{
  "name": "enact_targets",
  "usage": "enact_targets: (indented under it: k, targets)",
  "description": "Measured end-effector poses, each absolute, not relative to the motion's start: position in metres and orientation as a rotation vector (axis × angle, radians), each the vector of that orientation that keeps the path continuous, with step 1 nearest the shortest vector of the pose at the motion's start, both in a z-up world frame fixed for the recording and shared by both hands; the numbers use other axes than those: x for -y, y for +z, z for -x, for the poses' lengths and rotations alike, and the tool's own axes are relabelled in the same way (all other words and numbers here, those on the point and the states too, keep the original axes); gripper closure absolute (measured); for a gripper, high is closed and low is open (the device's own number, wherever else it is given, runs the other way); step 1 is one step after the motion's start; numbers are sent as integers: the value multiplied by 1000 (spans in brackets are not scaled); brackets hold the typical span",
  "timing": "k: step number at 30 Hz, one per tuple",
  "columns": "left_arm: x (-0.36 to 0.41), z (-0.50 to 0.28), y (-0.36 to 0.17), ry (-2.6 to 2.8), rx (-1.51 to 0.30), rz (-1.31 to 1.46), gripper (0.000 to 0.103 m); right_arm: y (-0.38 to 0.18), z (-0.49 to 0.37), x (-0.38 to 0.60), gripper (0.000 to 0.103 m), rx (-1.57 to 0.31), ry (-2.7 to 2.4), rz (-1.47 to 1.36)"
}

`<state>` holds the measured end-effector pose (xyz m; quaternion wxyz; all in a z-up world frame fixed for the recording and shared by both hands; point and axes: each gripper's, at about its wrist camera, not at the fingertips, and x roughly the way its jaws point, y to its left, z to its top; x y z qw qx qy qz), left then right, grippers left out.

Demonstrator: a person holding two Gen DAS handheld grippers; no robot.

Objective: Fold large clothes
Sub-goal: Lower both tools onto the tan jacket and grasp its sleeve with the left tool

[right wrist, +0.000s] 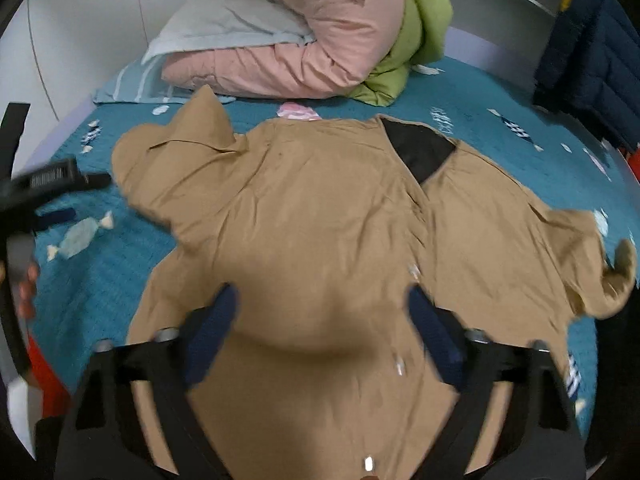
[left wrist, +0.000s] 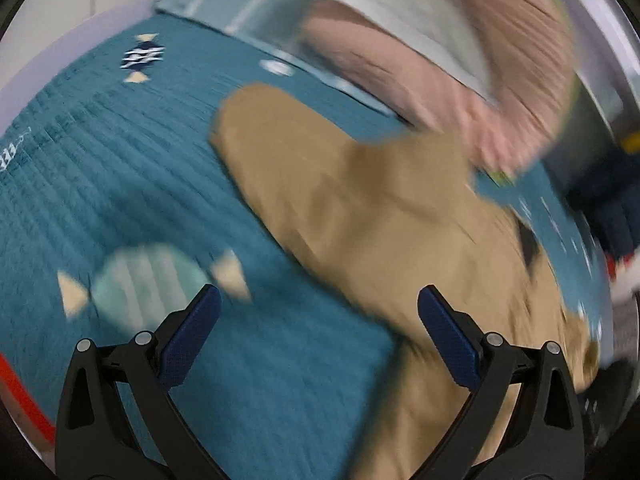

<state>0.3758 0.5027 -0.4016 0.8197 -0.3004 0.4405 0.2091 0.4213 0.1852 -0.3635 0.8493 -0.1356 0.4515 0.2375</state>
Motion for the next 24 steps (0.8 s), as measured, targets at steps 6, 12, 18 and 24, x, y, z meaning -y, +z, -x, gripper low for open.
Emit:
enact_targets:
  k: [6,12,18,24]
  targets:
    - [-583,-418,-443,558,-957,708,5,-392,-469,-208,53,-962,537,257]
    - [-610,-439,-457,616,-949,678,5,-411,-491,-226,54,-982,559,215]
    - [-614,-450,-454,616,-1004,709,7,-425,-495,-228,54,-1012,575,170]
    - [-607,-452,-445,518,-964,762,52,-426,-499,-228,54,-1031,593,123]
